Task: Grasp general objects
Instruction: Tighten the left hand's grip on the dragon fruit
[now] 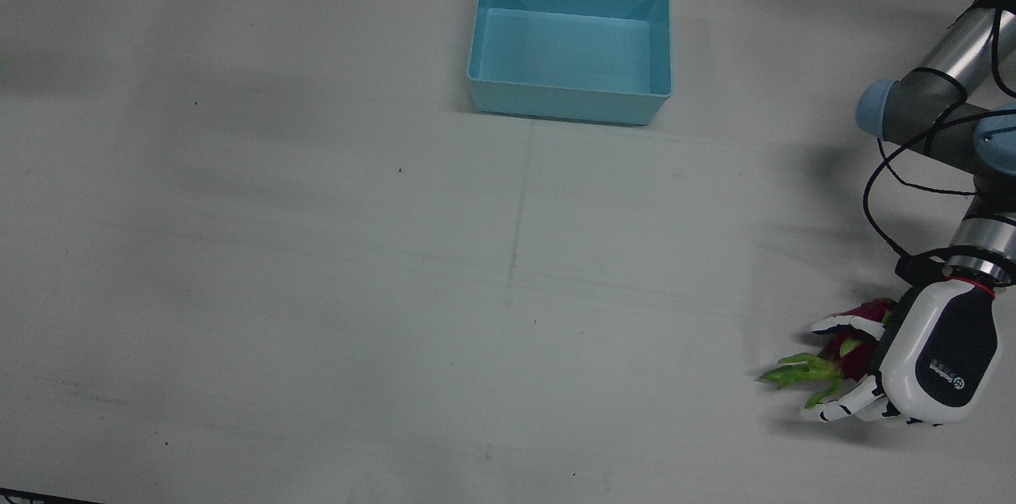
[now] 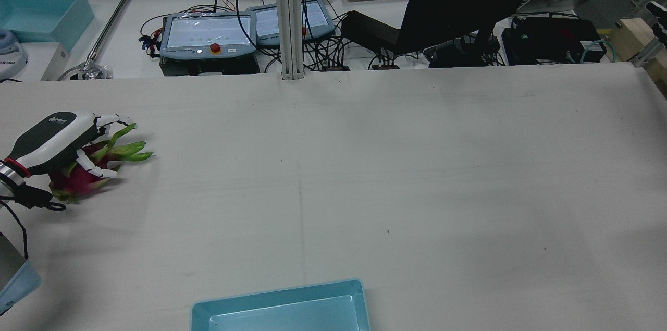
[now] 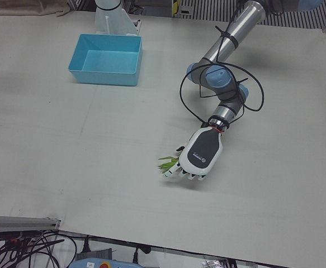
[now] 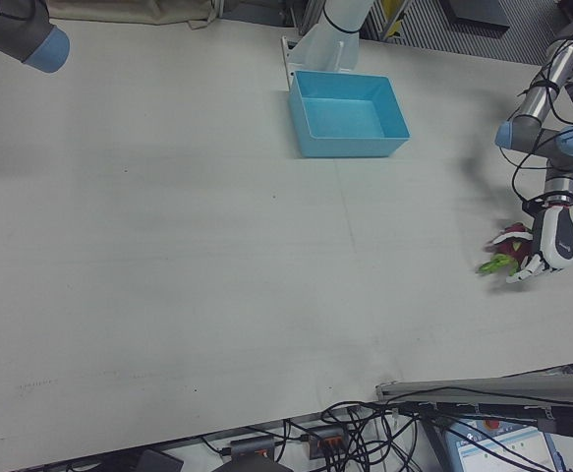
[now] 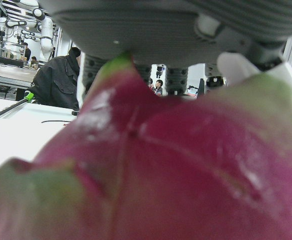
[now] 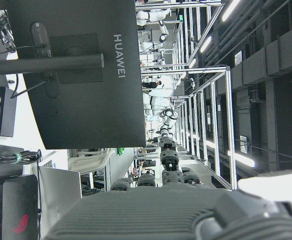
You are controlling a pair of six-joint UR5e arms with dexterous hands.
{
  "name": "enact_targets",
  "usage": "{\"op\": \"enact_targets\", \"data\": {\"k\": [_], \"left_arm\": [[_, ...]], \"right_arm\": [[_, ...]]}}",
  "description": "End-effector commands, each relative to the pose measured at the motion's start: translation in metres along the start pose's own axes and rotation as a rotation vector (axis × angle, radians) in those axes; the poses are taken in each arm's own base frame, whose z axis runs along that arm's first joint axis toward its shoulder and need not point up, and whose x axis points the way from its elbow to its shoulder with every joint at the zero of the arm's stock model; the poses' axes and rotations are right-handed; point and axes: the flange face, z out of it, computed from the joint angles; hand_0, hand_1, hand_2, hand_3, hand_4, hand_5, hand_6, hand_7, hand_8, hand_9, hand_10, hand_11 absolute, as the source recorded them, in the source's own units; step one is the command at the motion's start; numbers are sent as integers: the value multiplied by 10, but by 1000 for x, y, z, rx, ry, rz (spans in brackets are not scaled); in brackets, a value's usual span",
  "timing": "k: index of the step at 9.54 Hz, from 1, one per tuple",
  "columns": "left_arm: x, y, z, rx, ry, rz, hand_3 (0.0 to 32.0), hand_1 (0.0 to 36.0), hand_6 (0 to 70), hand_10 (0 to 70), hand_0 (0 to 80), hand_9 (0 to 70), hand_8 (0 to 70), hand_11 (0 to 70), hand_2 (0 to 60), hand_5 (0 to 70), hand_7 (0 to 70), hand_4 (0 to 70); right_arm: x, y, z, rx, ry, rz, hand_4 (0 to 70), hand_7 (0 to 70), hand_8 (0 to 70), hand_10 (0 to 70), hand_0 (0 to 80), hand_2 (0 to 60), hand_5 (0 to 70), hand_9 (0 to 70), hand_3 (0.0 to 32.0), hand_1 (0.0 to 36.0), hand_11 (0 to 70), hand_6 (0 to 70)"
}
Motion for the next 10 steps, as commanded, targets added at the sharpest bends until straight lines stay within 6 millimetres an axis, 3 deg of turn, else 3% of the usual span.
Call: {"op": "enact_targets", "data": {"k": [1, 2, 4, 6, 7, 8, 9, 10], "left_arm": [[2, 0, 0, -1, -7, -4, 128, 92, 689, 700, 524, 700, 700, 700, 257, 260, 700, 140], [3, -1, 0, -1, -12, -3, 96, 90, 647, 700, 507, 700, 700, 700, 288, 248, 700, 142], [4, 0, -1, -1, -23, -2, 68, 85, 666, 700, 508, 700, 700, 700, 277, 252, 700, 164], [8, 1, 1, -5, -20, -4, 0, 67, 700, 700, 528, 700, 700, 700, 174, 254, 700, 193], [17, 3, 1, -24, -25, -3, 0, 58, 700, 700, 519, 700, 700, 700, 167, 247, 700, 190], [32, 6, 0, -48, -31, -2, 0, 58, 681, 700, 496, 700, 700, 700, 208, 234, 700, 181], [40, 7, -1, -58, -43, 0, 0, 48, 566, 700, 478, 700, 653, 700, 174, 204, 700, 181], [47, 6, -2, -61, -47, 1, 0, 29, 391, 669, 463, 478, 448, 700, 91, 177, 695, 179]], "right_arm": [[0, 0, 0, 0, 0, 0, 0, 0, 0, 0, 0, 0, 0, 0, 0, 0, 0, 0], [0, 0, 0, 0, 0, 0, 0, 0, 0, 0, 0, 0, 0, 0, 0, 0, 0, 0], [0, 0, 0, 0, 0, 0, 0, 0, 0, 0, 0, 0, 0, 0, 0, 0, 0, 0], [0, 0, 0, 0, 0, 0, 0, 0, 0, 0, 0, 0, 0, 0, 0, 0, 0, 0], [0, 0, 0, 0, 0, 0, 0, 0, 0, 0, 0, 0, 0, 0, 0, 0, 0, 0], [0, 0, 0, 0, 0, 0, 0, 0, 0, 0, 0, 0, 0, 0, 0, 0, 0, 0], [0, 0, 0, 0, 0, 0, 0, 0, 0, 0, 0, 0, 0, 0, 0, 0, 0, 0], [0, 0, 0, 0, 0, 0, 0, 0, 0, 0, 0, 0, 0, 0, 0, 0, 0, 0]]}}
